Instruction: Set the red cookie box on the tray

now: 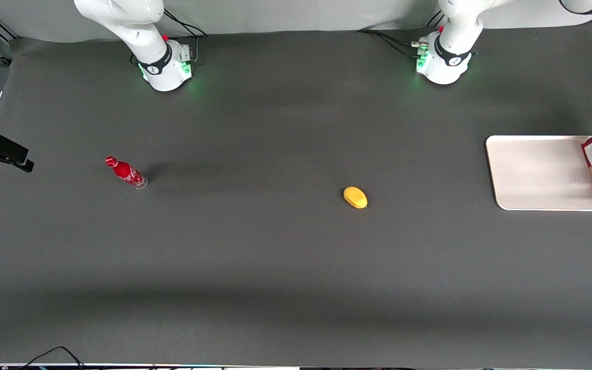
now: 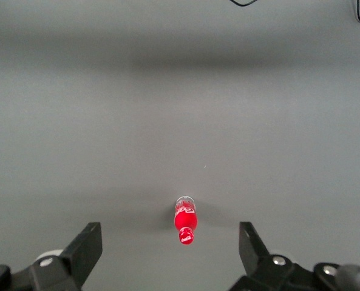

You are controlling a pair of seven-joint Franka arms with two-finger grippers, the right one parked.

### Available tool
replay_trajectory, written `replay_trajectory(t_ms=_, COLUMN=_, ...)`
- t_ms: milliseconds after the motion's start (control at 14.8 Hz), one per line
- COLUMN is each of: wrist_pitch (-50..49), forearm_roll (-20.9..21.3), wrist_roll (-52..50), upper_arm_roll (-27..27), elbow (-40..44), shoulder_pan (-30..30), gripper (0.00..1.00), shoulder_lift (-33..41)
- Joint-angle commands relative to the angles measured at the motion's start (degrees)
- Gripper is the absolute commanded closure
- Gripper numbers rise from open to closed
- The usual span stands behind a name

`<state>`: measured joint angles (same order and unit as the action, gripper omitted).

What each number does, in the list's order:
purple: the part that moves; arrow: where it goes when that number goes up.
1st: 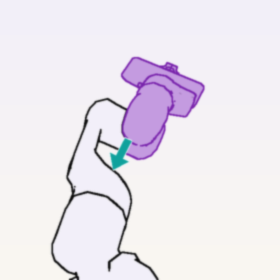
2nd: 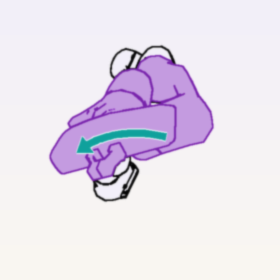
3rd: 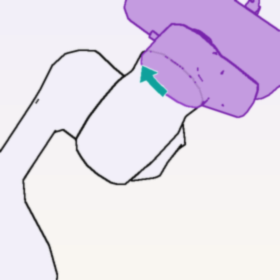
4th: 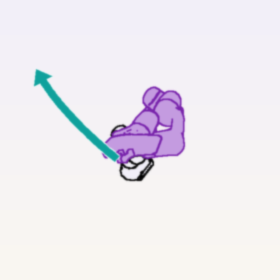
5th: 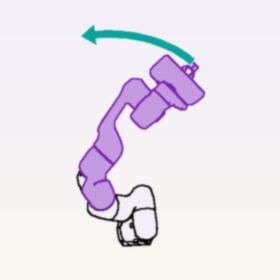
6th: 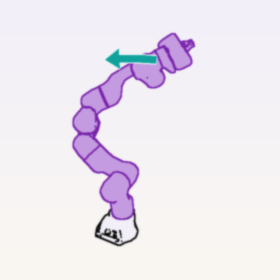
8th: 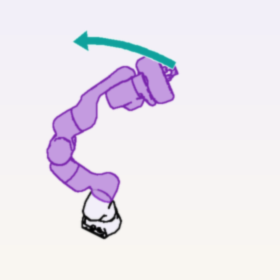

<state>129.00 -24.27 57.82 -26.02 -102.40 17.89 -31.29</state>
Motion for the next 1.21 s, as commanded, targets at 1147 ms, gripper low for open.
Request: replay_trajectory(t_ms=1147, wrist_pitch=-35.13, forearm_roll=21.98, wrist_roll=-56.92, upper_arm_roll=25.47, elbow=7.83, shoulder_pan=-12.00, gripper=0.00, shoulder_lift=29.61)
